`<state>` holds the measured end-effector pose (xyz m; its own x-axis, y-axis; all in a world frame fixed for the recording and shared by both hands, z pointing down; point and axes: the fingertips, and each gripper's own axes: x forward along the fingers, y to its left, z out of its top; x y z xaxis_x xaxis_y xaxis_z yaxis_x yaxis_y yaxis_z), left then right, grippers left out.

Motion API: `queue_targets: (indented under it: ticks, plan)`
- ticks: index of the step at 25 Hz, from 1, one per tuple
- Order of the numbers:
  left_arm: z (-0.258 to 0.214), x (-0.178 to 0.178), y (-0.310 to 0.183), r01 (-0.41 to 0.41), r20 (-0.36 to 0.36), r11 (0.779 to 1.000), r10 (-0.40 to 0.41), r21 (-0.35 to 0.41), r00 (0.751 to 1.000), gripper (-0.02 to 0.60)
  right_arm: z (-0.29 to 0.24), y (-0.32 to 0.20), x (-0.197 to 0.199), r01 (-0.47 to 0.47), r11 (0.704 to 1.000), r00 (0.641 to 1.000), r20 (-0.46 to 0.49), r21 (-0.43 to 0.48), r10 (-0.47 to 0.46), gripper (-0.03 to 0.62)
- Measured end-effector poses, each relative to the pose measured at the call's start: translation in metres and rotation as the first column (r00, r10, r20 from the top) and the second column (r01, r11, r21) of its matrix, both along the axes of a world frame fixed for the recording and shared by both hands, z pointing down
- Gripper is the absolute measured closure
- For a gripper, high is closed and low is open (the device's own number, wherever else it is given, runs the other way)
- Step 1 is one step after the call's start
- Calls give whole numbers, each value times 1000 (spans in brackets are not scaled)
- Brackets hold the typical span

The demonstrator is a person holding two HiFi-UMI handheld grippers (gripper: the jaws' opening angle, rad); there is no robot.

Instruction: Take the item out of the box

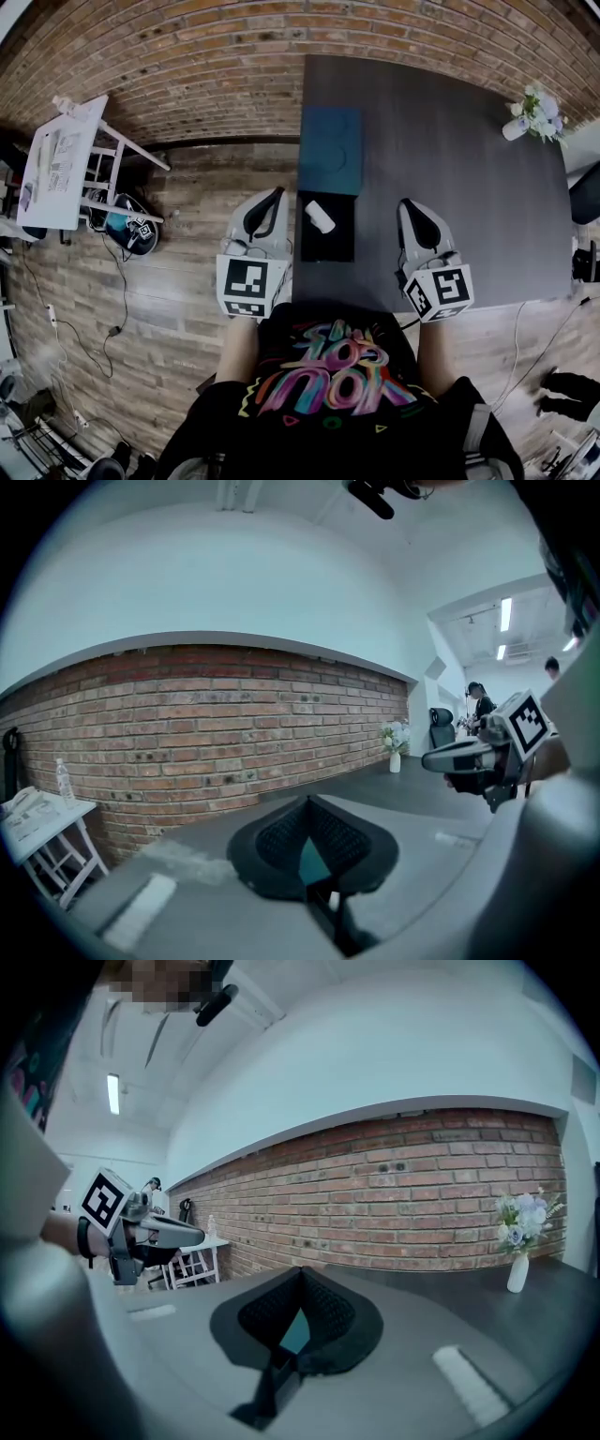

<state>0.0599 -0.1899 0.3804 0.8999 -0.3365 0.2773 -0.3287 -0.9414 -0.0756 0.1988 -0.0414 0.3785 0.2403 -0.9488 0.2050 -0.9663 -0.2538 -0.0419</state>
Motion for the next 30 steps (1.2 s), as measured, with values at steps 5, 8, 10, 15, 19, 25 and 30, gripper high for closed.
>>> queue_targets:
  ticks: [5,8,10,15,19,25,30]
  plan:
    - [4,5,3,-1,6,1000,1,-8,1000,580,2,5,4,-8,1000,1000,5,-6,8,592]
    - [6,6,4,-1,8,1000,2,-17,1000,580,3,8,6,-11,1000,1000,10,-13,11,592]
    - [7,8,5,-7,7,1000,7,-26,1000,580,4,9,8,-13,1000,1000,12,-15,14,593]
    - [11,14,7,-32,11,999,32,-44,999,575,6,9,10,-9,1000,1000,14,-12,9,593]
    - [14,20,10,-45,17,997,46,-56,999,560,5,8,14,-4,1000,1000,12,-8,4,594]
    - [19,25,11,-62,36,997,64,-53,997,511,4,1,18,16,1000,1000,12,-4,-16,592]
    - [30,33,15,-98,72,993,102,-62,992,480,7,-4,21,32,999,999,14,-11,-31,592]
